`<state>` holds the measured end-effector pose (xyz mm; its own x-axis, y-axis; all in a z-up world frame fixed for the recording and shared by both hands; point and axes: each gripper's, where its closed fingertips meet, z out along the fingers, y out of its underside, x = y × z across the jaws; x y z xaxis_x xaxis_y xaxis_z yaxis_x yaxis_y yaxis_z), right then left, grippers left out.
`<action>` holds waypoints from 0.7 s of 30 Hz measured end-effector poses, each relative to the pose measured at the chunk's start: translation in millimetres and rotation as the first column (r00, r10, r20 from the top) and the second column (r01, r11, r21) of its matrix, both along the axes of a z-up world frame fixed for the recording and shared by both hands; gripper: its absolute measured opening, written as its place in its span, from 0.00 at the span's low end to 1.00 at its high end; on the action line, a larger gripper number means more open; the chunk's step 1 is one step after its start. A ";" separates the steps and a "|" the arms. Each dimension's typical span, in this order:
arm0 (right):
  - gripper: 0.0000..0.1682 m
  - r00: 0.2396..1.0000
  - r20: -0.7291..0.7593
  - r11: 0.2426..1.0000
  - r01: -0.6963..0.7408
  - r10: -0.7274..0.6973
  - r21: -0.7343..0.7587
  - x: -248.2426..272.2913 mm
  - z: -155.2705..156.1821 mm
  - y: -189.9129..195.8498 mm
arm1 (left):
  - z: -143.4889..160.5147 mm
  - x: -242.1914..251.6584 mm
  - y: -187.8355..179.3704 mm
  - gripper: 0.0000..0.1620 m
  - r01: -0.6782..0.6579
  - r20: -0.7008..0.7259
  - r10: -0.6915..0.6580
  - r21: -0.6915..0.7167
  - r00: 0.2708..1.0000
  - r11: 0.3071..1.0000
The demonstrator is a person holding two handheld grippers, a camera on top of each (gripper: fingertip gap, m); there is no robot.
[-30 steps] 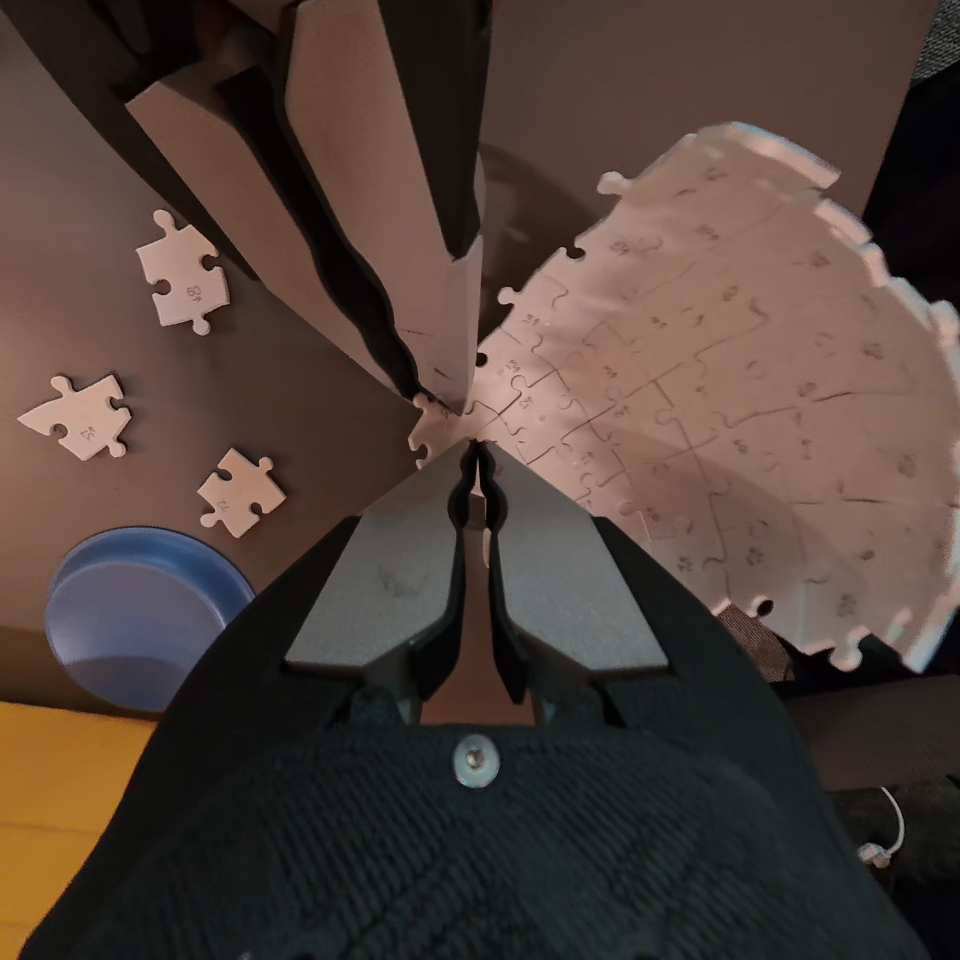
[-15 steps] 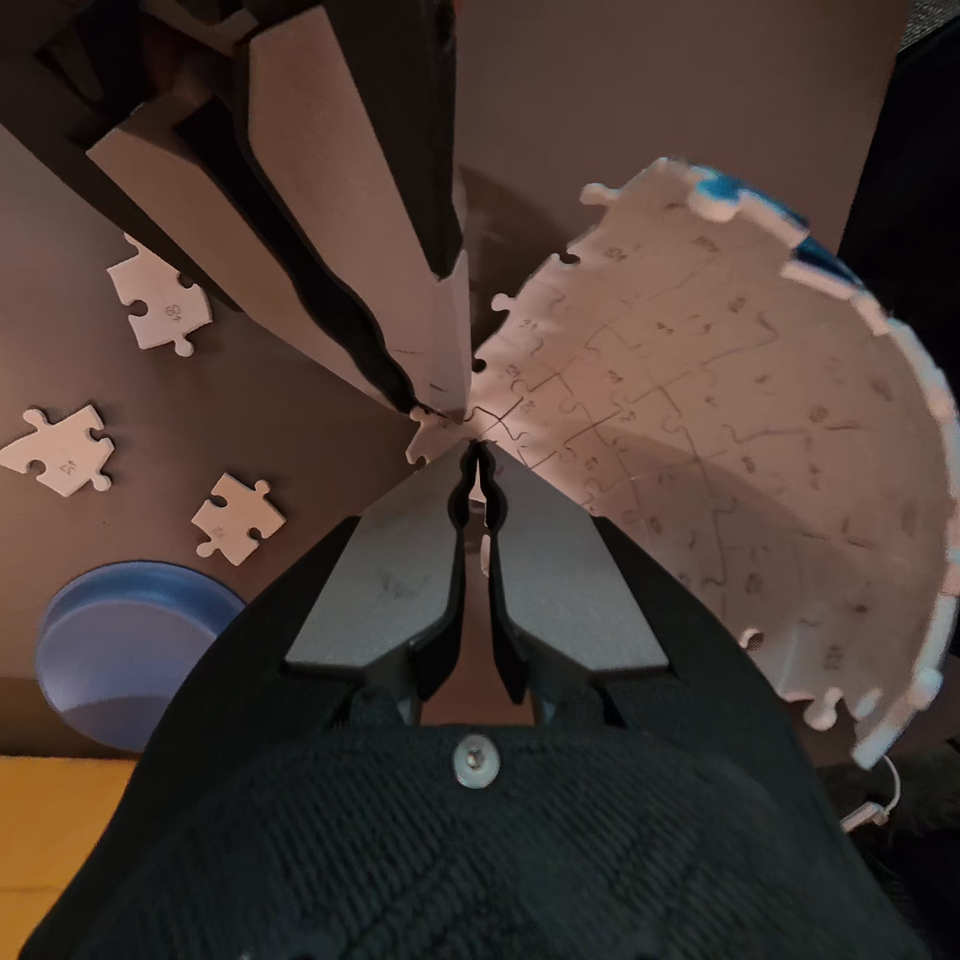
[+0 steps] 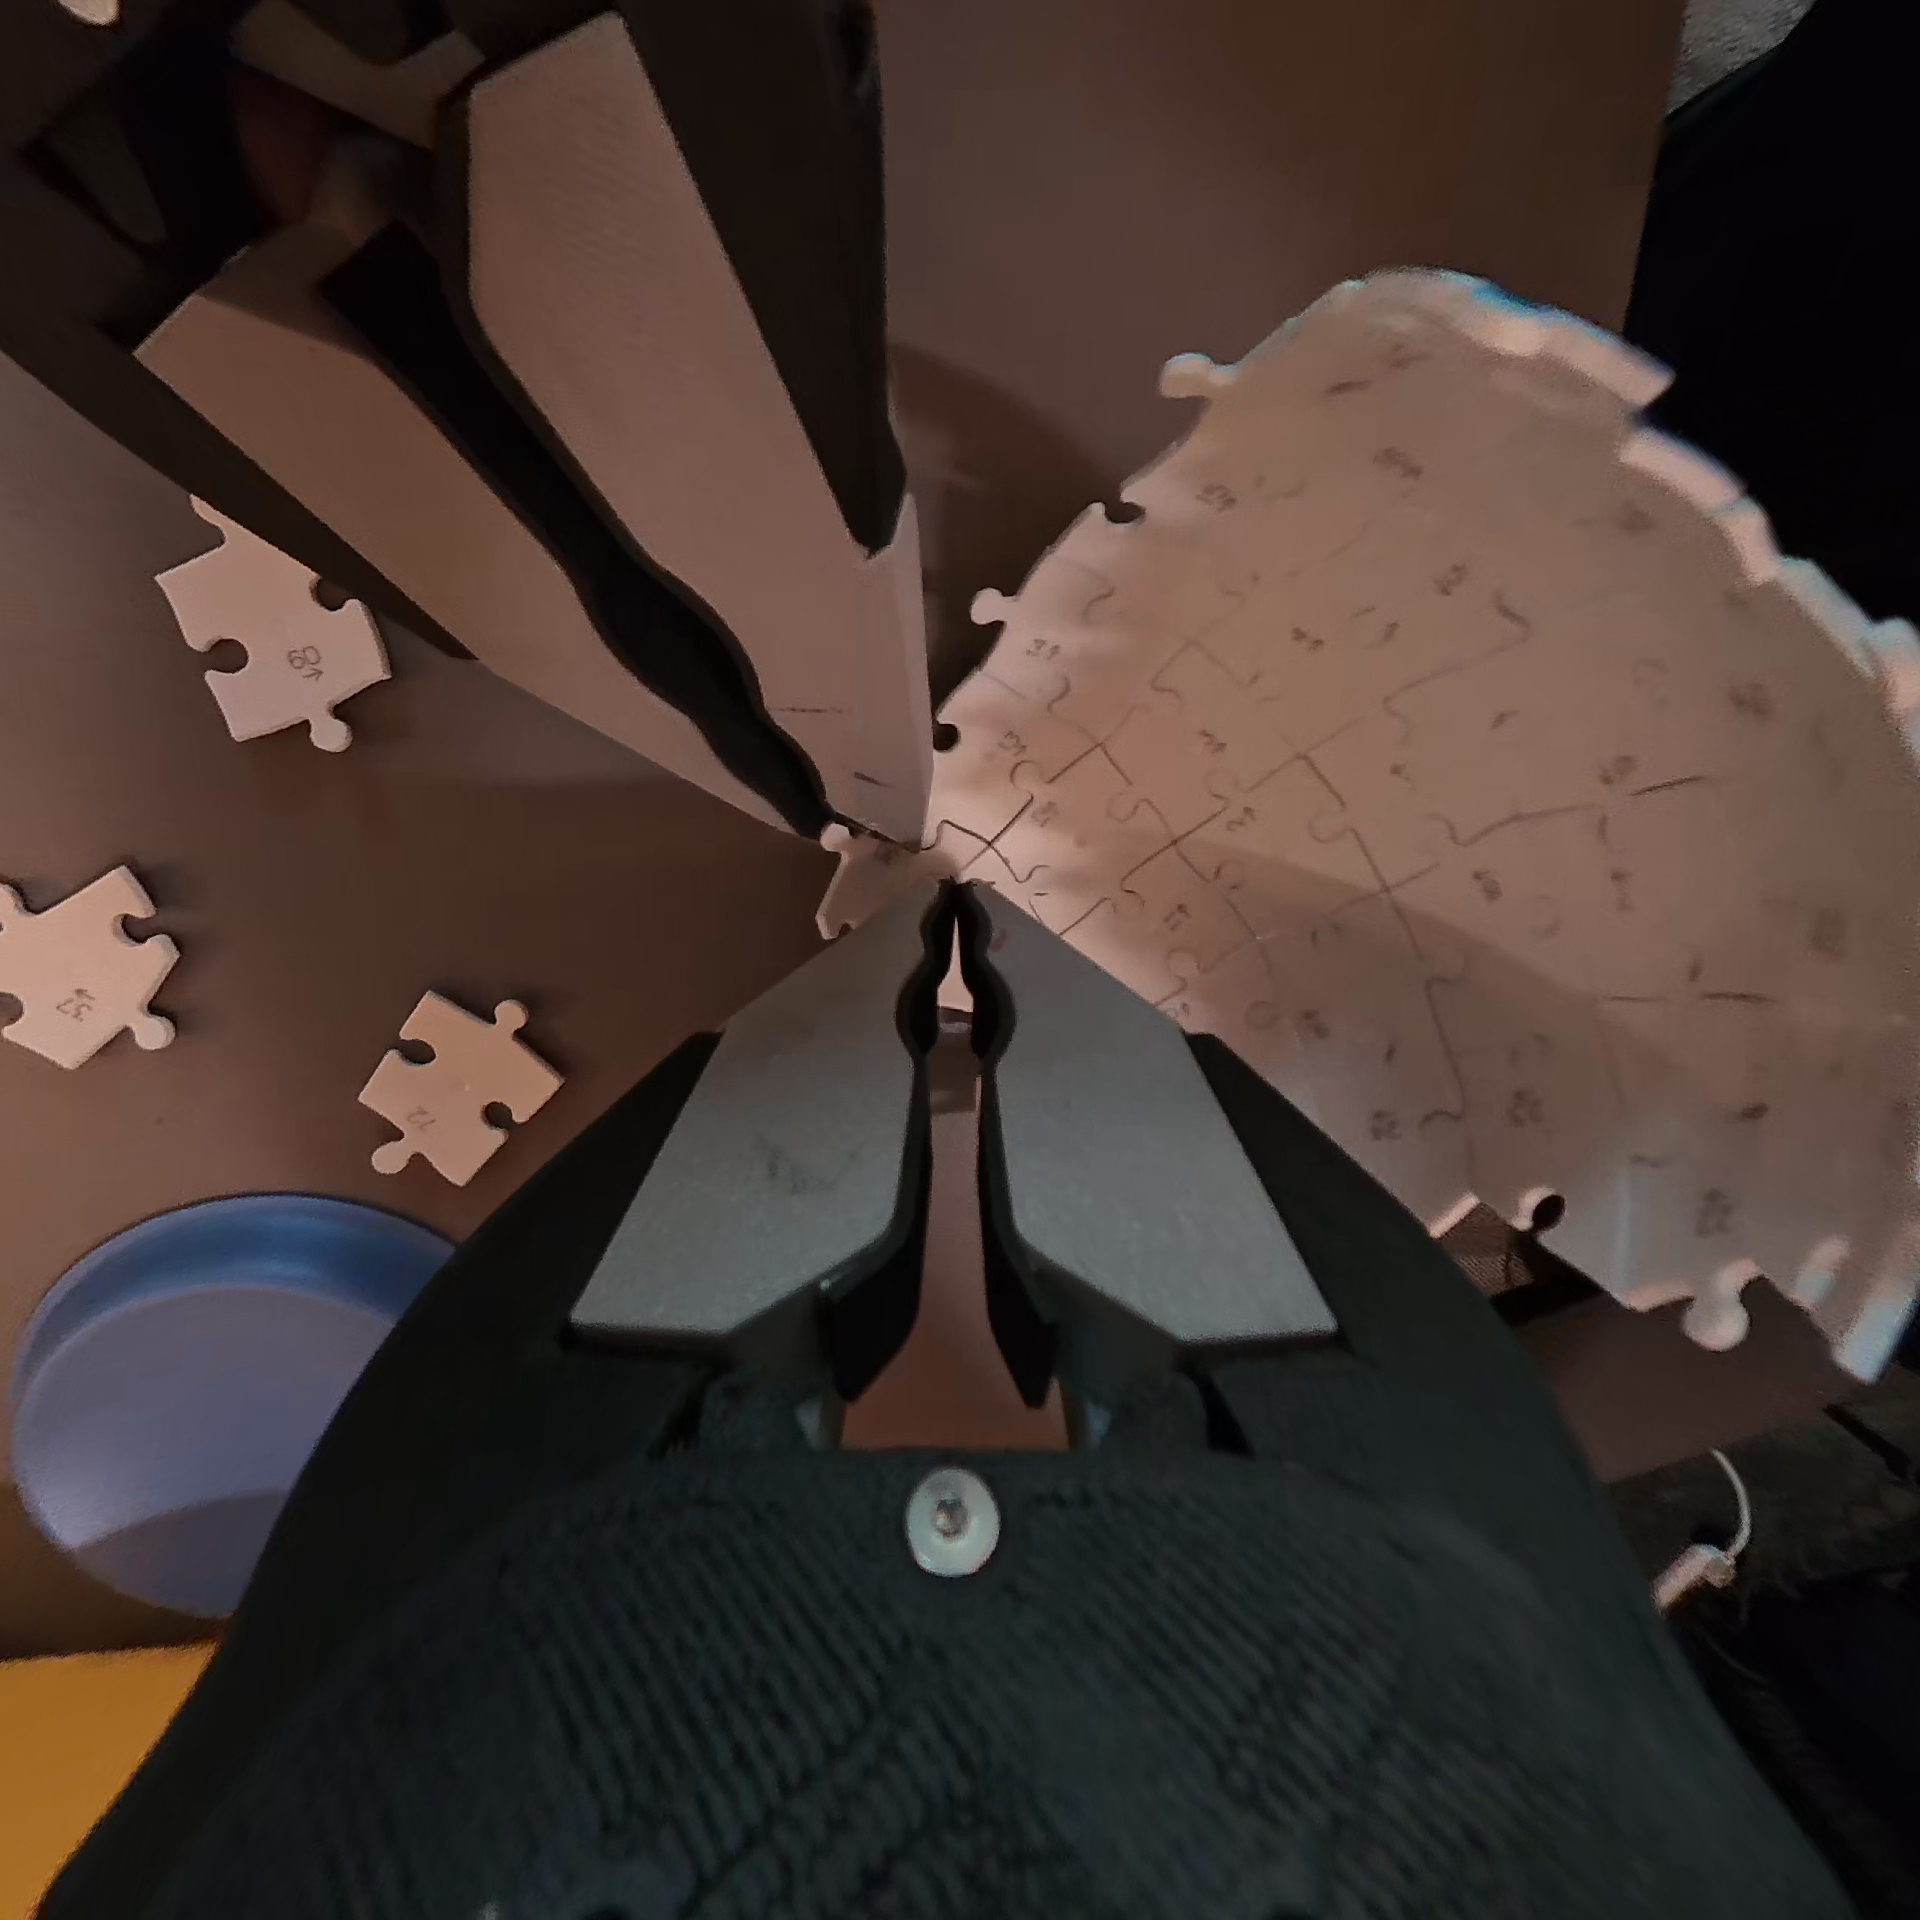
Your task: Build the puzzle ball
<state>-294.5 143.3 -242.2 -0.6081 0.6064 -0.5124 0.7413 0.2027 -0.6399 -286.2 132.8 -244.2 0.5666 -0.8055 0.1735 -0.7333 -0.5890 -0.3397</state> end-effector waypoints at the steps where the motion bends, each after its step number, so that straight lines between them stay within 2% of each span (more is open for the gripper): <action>1: 0.02 1.000 -0.001 1.000 -0.001 0.001 0.002 0.0 -0.2 0.0 | -0.2 0.0 0.0 0.00 -0.001 0.010 0.002 -0.013 1.000 1.000; 21: 0.02 1.000 0.012 1.000 -0.019 0.020 -0.006 0.2 -0.1 -0.8 | -1.7 -0.4 -1.6 0.00 0.046 0.071 -0.039 -0.102 0.997 0.994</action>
